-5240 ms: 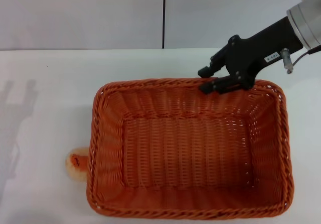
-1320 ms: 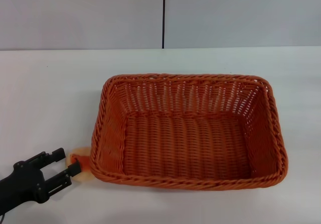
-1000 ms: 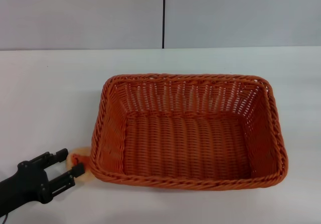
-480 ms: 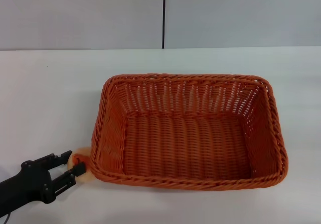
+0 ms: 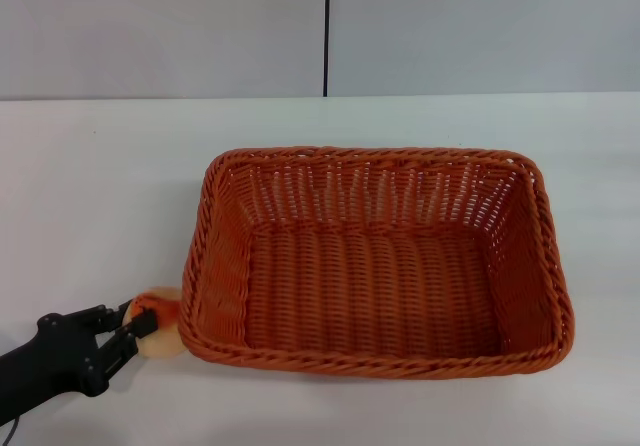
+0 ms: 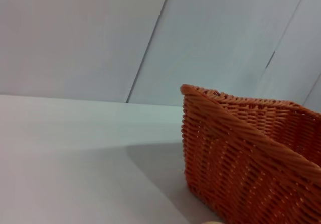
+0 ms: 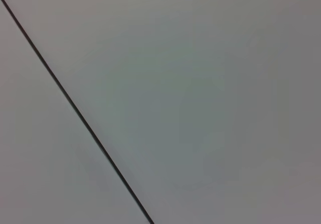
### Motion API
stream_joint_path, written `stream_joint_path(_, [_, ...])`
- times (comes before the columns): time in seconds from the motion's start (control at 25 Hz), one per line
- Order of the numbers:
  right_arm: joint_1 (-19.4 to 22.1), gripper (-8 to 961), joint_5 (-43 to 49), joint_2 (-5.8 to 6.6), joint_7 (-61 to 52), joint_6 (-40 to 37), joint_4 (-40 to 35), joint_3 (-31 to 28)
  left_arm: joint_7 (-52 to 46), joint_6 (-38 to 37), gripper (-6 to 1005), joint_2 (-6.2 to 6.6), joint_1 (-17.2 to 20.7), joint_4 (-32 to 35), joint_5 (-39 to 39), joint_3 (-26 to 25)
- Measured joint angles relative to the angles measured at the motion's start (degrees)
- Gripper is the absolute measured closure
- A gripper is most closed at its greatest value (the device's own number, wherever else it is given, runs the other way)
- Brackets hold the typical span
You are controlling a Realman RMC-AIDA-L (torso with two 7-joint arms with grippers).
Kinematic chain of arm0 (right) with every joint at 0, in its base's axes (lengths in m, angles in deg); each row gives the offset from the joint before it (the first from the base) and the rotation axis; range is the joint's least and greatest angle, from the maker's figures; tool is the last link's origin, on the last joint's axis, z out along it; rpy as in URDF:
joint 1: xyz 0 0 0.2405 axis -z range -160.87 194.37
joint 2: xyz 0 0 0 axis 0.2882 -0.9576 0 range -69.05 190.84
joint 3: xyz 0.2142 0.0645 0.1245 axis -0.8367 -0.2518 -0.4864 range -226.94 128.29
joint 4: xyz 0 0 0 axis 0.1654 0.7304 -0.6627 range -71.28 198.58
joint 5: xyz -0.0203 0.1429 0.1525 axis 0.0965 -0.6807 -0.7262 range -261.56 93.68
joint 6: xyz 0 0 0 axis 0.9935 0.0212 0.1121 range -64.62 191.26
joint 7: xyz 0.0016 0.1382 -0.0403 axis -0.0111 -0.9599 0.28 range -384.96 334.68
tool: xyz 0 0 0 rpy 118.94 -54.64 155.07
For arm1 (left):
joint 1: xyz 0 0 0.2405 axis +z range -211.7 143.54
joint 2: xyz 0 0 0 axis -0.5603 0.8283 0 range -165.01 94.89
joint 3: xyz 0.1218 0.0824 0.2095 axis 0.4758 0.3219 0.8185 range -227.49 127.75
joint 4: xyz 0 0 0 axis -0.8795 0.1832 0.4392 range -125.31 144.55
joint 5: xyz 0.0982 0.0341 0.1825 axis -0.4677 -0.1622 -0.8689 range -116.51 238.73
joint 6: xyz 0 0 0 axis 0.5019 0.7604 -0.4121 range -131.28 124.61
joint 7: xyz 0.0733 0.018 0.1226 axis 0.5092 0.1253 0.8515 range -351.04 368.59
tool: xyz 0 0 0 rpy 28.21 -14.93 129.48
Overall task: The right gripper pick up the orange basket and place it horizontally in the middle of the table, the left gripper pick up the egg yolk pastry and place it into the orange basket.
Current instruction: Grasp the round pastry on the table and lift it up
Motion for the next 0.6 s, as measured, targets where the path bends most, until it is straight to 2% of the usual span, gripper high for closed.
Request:
stream_joint_path(0.08, [0.0, 351, 0.0, 0.00, 0.0, 0.3, 0.0, 0.0, 0.0, 0.0, 795, -0.03, -0.1, 0.0, 0.0, -0.3])
stream_joint_path(0.4, [-0.2, 351, 0.0, 0.00, 0.1, 0.6, 0.0, 0.0, -0.6, -1.3, 843, 0.04, -0.4, 0.0, 0.3, -2.7])
stream_joint_path(0.44, [-0.3, 351, 0.0, 0.00, 0.1, 0.6, 0.0, 0.0, -0.6, -2.0, 847, 0.04, -0.4, 0.0, 0.3, -5.0])
stream_joint_path(0.48, [-0.3, 351, 0.0, 0.00, 0.1, 0.6, 0.0, 0.0, -0.6, -2.0, 852, 0.04, -0.4, 0.0, 0.3, -5.0])
stream_joint_path(0.52, [-0.3, 351, 0.0, 0.00, 0.1, 0.6, 0.0, 0.0, -0.1, -3.8, 856, -0.01, -0.9, -0.9, 0.5, -11.9])
stream_joint_path(0.56, [-0.3, 351, 0.0, 0.00, 0.1, 0.6, 0.0, 0.0, -0.1, -3.8, 860, -0.01, -0.9, -0.9, 0.5, -11.9])
stream_joint_path(0.6, [-0.4, 351, 0.0, 0.01, 0.1, 0.6, 0.0, 0.0, 0.0, -4.2, 865, -0.02, -1.4, -1.7, 0.7, -15.0])
